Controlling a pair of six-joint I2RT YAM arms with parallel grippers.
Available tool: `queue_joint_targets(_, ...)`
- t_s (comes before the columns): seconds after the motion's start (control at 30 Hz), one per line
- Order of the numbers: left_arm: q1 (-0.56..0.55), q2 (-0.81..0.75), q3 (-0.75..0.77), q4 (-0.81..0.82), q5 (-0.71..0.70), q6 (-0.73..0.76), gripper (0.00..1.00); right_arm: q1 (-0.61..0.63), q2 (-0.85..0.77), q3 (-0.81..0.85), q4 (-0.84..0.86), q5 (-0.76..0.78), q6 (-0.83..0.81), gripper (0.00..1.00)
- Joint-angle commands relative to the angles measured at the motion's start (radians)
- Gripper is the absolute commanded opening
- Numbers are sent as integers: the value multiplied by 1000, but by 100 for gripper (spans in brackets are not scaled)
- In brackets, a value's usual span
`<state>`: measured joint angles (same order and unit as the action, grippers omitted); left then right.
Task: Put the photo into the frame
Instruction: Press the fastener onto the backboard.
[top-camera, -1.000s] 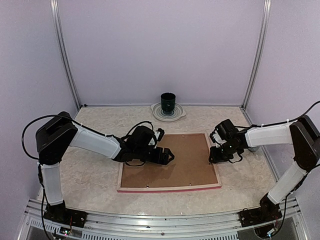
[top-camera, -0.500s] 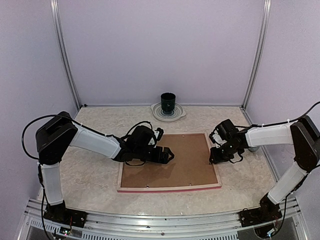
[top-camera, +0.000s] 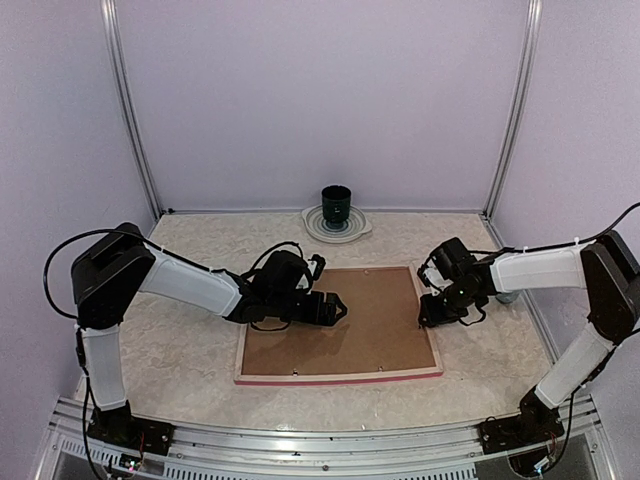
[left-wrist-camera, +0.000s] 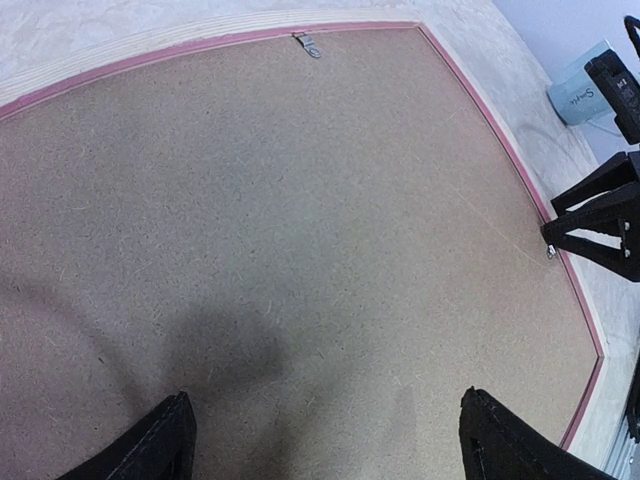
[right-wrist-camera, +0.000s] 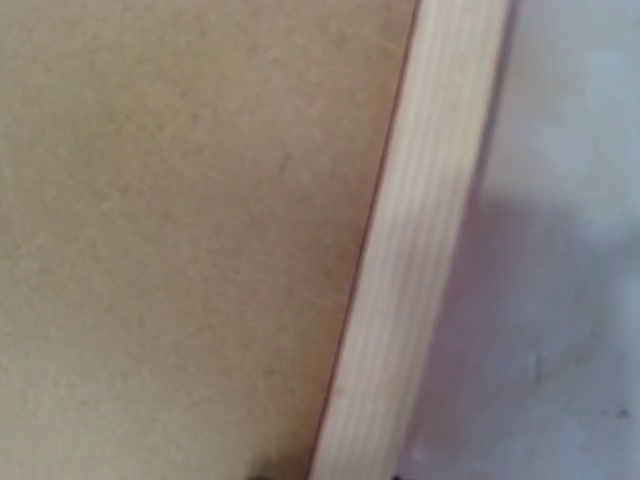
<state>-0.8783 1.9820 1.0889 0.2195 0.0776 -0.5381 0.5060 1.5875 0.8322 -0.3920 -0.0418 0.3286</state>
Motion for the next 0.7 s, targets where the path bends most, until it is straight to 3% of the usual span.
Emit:
queue_joint_targets(0.0, 12, 33, -18, -63, -26, -12, 90, 14, -2, 10, -101, 2, -15, 29)
queue_joint_targets(0.23, 16, 29, -21, -63, -29, -11, 91, 14, 1, 17, -98, 8, -12, 28)
queue_joint_targets(0.67, 52, -112, 18, -112, -74, 41, 98, 14, -54, 96, -95, 34, 15, 71)
